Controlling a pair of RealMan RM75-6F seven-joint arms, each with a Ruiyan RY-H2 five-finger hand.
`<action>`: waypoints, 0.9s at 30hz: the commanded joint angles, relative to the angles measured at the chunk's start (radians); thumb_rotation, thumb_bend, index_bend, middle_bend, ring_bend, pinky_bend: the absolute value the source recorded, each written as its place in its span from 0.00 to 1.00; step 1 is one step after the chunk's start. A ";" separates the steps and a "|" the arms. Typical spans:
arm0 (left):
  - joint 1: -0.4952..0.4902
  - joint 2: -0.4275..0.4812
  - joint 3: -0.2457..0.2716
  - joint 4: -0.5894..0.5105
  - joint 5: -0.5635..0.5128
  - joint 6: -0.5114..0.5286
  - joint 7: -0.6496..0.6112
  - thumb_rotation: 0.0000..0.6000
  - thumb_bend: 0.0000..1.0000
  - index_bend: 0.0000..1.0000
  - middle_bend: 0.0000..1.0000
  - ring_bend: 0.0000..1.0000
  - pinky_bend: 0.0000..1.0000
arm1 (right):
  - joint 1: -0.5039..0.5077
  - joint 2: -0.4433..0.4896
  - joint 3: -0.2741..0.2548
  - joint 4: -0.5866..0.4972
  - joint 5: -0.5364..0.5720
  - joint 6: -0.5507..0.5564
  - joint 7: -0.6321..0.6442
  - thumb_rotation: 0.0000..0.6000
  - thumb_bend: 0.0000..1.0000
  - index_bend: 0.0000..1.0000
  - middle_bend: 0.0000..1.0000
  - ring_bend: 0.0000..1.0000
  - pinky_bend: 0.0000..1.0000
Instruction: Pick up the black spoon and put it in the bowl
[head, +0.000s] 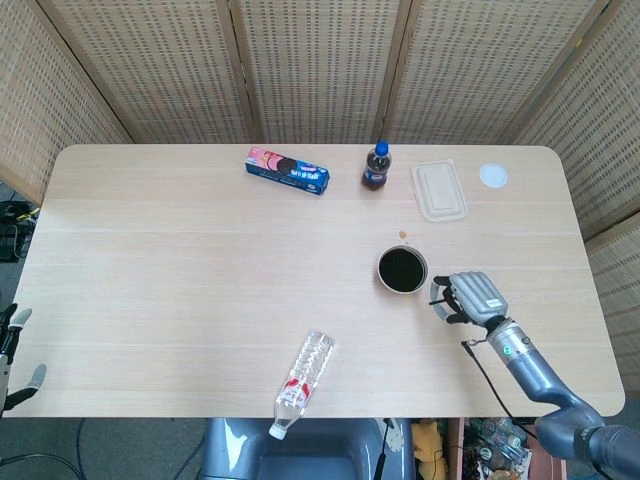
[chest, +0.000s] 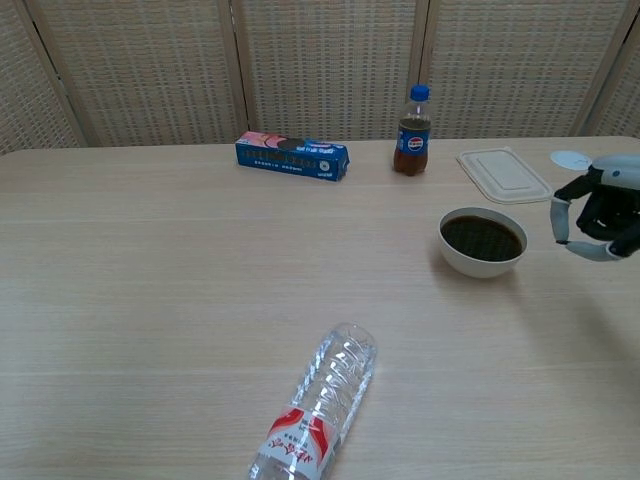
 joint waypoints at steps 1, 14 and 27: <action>0.001 -0.001 0.000 0.003 -0.001 -0.001 -0.002 1.00 0.36 0.00 0.00 0.00 0.00 | 0.041 0.041 0.034 -0.055 0.029 -0.062 0.053 1.00 0.89 0.75 0.95 0.99 1.00; 0.002 -0.013 0.001 0.028 -0.014 -0.013 -0.021 1.00 0.36 0.00 0.00 0.00 0.00 | 0.155 0.048 0.110 -0.089 0.113 -0.213 0.149 1.00 0.90 0.75 0.95 0.99 1.00; 0.007 -0.018 0.002 0.050 -0.026 -0.021 -0.041 1.00 0.36 0.00 0.00 0.00 0.00 | 0.240 -0.026 0.145 -0.008 0.204 -0.303 0.160 1.00 0.91 0.76 0.95 1.00 1.00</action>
